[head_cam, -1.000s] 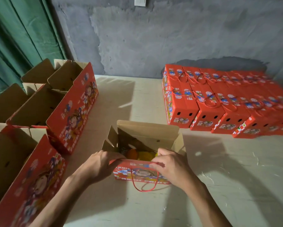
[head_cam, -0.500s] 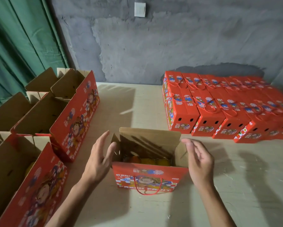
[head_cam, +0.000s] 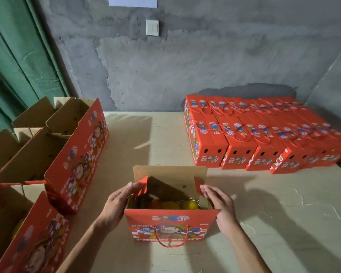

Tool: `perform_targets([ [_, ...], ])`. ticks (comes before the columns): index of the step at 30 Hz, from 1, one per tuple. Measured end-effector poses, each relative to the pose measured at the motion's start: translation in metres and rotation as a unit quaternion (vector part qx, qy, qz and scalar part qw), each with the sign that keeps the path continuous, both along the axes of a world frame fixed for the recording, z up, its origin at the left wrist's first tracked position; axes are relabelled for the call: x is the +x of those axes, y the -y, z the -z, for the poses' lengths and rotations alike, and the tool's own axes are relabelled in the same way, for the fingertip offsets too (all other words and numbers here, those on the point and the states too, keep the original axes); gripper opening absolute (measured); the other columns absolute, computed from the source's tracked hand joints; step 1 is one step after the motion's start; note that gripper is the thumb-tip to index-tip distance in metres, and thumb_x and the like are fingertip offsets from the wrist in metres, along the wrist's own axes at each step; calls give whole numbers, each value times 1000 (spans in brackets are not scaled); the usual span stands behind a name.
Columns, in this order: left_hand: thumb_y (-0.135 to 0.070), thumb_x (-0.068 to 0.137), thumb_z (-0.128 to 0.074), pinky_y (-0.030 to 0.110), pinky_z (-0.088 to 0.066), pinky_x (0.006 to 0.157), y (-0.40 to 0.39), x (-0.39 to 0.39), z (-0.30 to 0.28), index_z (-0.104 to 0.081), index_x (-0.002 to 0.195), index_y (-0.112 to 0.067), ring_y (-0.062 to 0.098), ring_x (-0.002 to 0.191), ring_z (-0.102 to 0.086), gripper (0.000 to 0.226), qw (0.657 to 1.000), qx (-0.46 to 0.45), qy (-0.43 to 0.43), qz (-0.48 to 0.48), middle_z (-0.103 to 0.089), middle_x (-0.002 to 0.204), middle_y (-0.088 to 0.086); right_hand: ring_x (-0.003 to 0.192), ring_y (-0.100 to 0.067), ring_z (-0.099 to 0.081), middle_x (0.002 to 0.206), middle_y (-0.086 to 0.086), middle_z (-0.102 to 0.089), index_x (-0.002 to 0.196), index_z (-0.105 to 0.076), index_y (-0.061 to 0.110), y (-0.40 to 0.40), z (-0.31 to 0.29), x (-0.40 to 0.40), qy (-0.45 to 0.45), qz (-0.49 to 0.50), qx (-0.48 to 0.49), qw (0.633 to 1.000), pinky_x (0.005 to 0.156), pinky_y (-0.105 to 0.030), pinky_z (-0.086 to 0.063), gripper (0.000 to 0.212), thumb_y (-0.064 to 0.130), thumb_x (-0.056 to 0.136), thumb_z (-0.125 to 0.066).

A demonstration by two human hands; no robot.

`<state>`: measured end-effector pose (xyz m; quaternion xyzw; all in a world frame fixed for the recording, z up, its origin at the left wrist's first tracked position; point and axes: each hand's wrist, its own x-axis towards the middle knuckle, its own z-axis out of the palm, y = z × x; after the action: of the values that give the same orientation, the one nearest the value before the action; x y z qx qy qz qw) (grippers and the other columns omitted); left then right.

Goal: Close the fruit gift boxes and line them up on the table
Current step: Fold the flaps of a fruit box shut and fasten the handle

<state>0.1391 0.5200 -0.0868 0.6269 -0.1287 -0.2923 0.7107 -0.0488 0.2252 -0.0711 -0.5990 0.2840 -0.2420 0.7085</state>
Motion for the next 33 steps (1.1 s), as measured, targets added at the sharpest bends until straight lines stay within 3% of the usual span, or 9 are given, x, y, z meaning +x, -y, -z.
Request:
perform_targets([
  [3, -59, 104, -44, 39, -52, 105, 0, 1, 6, -70, 130, -13, 29, 128, -62, 59, 1000, 8, -1, 16, -66, 136, 13, 105, -15, -73, 107, 1, -79, 99, -81, 21, 5, 4, 3, -15, -37, -43, 998, 87, -25, -54, 9, 20, 92, -75],
  [6, -59, 96, -61, 36, -57, 94, 5, -1, 4, -76, 120, -16, 30, 115, -70, 52, 998, 24, 58, 16, -73, 123, 14, 94, -13, -72, 100, 3, -79, 94, -80, 27, 13, 11, 6, -37, -79, -96, 992, 75, -17, -54, 13, 15, 93, -74],
  [10, -72, 74, -75, 29, -58, 73, 21, 1, 4, -83, 90, -25, 19, 83, -74, 50, 976, 90, 197, -23, -79, 89, 2, 86, -16, -72, 90, 5, -77, 88, -78, 23, 23, 13, 17, -73, -133, -217, 964, 70, -26, -58, 10, 14, 90, -77],
  [14, -75, 88, -58, 21, -48, 78, 28, 13, 16, -72, 99, -40, 0, 94, -61, 40, 852, 216, 473, 55, -70, 95, -28, 79, -12, -64, 82, 10, -69, 81, -70, 16, 26, 14, 26, -77, -157, -449, 876, 70, -32, -54, 14, 24, 88, -80],
  [17, -77, 86, -59, 34, -44, 79, 32, 27, 31, -64, 106, -39, 5, 100, -53, 43, 775, 284, 557, 93, -59, 110, -29, 72, -15, -58, 75, 9, -60, 73, -62, 16, 24, 17, 29, -48, -121, -601, 789, 64, -31, -48, 29, 36, 85, -79],
  [19, -76, 84, -59, 34, -38, 77, 35, 29, 35, -61, 109, -39, 10, 100, -50, 45, 750, 315, 575, 86, -57, 114, -21, 71, -17, -57, 75, 8, -58, 71, -59, 17, 24, 19, 32, -41, -119, -653, 746, 64, -30, -44, 32, 36, 83, -81],
  [23, -73, 84, -64, 34, -39, 72, 31, 25, 37, -61, 112, -34, 11, 90, -47, 48, 754, 312, 577, 30, -60, 108, -14, 70, -19, -56, 74, 6, -56, 67, -57, 16, 25, 23, 34, -54, -100, -654, 748, 62, -32, -47, 37, 32, 79, -88],
  [29, -78, 93, -45, 22, -37, 65, 28, 20, 38, -68, 73, -24, -1, 70, -47, 62, 793, 282, 540, 10, -57, 75, -24, 60, -16, -51, 67, 6, -54, 62, -57, 18, 23, 24, 31, -74, -77, -636, 765, 55, -30, -44, 38, 29, 77, -90],
  [33, -57, 89, -70, 13, -36, 58, 26, 15, 36, -54, 83, -32, 4, 70, -53, 31, 846, 281, 454, -15, -53, 75, -20, 58, -12, -51, 66, 12, -54, 78, -60, 18, 21, 26, 29, -123, -73, -558, 818, 53, -26, -42, 24, 26, 87, -82],
])
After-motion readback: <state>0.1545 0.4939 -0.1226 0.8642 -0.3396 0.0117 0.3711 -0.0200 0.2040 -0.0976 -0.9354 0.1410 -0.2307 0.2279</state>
